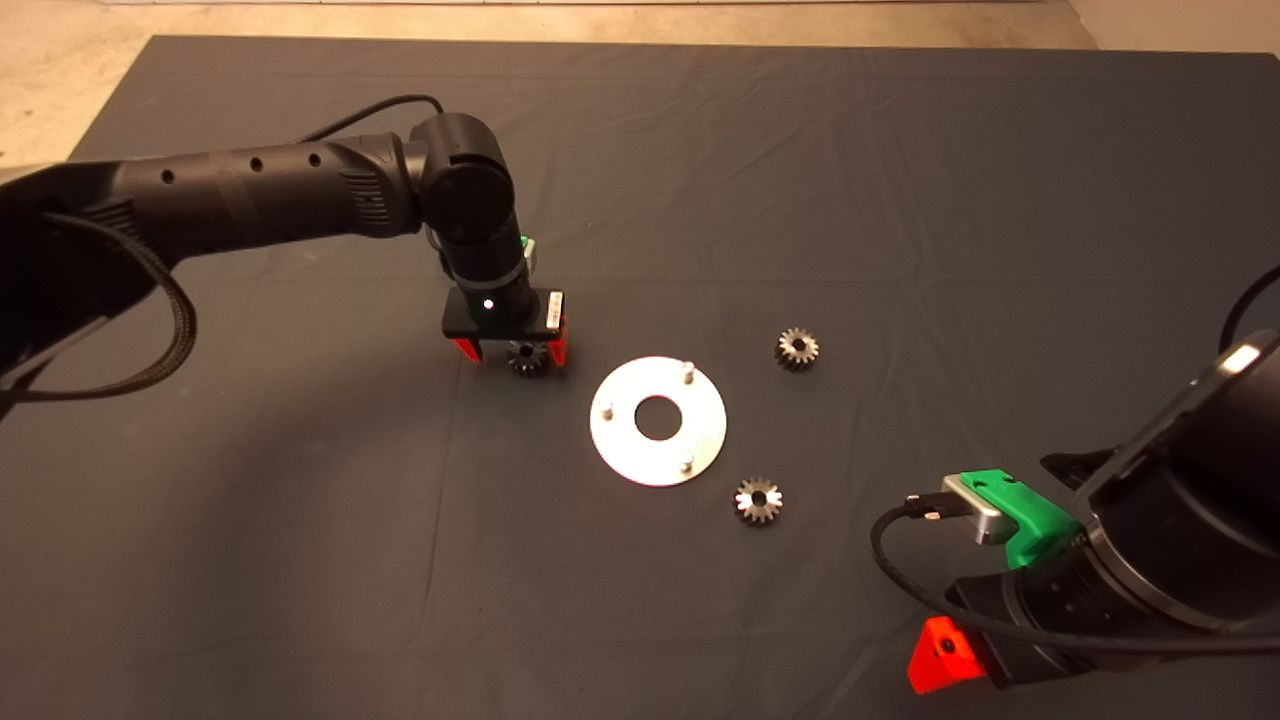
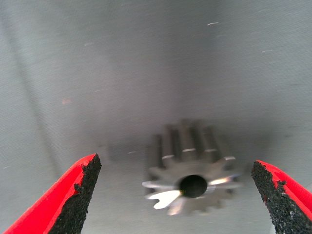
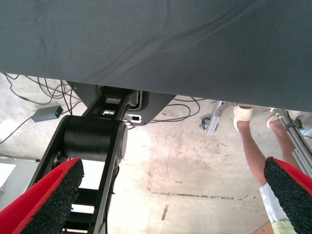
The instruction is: Install three planetary gears onto the carrier pins
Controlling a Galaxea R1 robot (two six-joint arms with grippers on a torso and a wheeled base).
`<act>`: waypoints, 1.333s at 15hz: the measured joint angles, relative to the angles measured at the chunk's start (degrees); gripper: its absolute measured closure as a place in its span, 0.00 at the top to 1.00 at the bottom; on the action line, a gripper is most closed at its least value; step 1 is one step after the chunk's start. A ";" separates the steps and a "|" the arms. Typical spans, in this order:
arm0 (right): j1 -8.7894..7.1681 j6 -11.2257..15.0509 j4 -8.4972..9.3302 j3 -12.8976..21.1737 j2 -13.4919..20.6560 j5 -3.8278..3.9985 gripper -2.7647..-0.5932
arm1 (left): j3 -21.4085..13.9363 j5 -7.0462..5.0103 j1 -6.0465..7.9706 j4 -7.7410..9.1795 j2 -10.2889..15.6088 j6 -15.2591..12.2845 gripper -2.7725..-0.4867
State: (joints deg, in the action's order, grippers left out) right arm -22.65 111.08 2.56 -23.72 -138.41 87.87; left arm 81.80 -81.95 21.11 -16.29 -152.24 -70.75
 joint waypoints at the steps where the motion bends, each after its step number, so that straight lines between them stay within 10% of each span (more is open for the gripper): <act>1: 0.00 0.00 0.00 0.00 0.01 0.00 1.00 | 0.09 0.00 0.00 0.02 0.02 0.02 0.74; 20: 0.28 0.00 0.00 0.00 0.03 0.00 1.00 | 1.11 0.99 0.00 0.44 -1.23 1.71 0.45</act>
State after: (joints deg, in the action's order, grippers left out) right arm -22.37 111.08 2.56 -23.72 -138.38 87.87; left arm 82.91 -80.96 21.11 -15.85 -153.47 -69.05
